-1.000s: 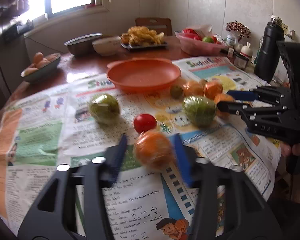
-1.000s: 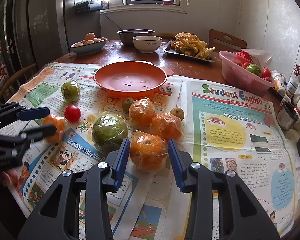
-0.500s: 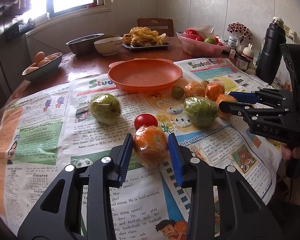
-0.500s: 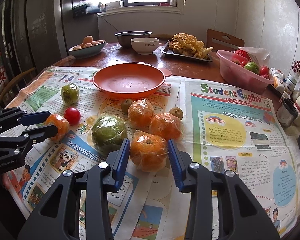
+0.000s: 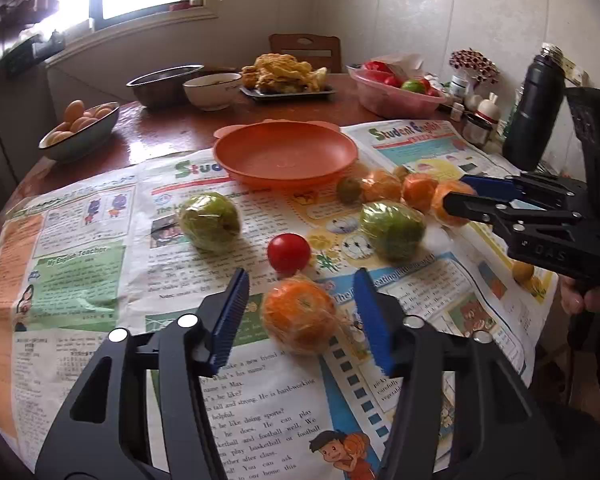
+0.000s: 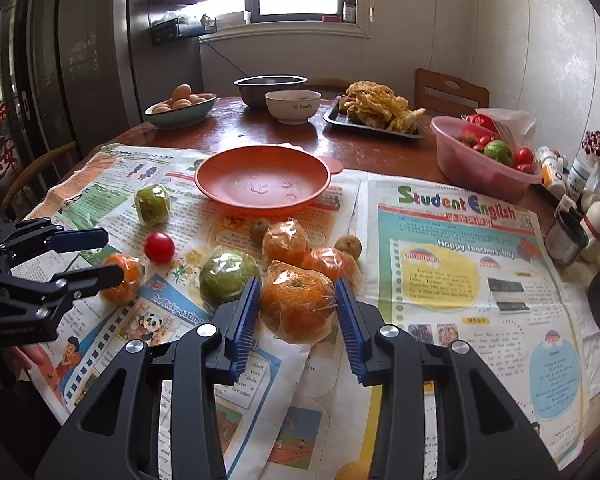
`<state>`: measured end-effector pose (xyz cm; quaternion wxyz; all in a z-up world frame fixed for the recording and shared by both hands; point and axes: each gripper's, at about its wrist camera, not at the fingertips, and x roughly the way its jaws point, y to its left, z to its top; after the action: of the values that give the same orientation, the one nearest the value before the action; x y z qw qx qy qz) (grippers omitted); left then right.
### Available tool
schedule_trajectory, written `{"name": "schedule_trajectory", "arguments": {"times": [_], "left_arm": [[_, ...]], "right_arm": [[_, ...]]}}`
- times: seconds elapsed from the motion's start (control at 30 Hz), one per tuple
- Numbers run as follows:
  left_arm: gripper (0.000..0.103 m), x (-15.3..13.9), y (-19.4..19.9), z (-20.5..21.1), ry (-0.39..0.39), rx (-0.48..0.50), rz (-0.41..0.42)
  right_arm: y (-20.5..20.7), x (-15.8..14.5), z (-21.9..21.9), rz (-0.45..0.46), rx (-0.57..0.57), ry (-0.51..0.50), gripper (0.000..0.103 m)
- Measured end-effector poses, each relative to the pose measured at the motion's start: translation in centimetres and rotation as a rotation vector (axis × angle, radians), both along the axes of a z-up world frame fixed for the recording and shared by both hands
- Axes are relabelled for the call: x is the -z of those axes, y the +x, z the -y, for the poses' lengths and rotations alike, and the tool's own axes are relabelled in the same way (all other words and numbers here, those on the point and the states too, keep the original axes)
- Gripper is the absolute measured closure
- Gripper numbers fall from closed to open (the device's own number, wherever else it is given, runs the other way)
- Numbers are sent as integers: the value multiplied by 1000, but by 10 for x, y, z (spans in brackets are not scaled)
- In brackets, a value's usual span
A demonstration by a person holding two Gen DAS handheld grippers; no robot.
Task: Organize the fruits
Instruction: 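Carry both wrapped oranges onto the orange plate and open both tools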
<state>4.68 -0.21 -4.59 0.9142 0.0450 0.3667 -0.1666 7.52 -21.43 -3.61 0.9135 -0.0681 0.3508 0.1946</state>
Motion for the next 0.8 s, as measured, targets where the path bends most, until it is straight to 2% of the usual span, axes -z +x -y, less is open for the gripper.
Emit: {"name": "schedule_trajectory", "arguments": {"times": [0.17, 0.2, 0.23, 0.63, 0.8], "left_arm": [[50, 9, 3, 8, 63, -9, -1], [63, 11, 4, 9, 74, -12, -3], [68, 13, 6, 10, 84, -16, -14], [70, 13, 10, 9, 88, -29, -22], [70, -8, 7, 11, 70, -9, 23]], "right_arm": [[0, 4, -4, 1, -6, -6, 65], [1, 5, -4, -1, -6, -7, 65], [1, 6, -4, -3, -5, -6, 65], [2, 10, -1, -5, 0, -7, 65], [3, -3, -1, 25, -10, 3, 65]]}}
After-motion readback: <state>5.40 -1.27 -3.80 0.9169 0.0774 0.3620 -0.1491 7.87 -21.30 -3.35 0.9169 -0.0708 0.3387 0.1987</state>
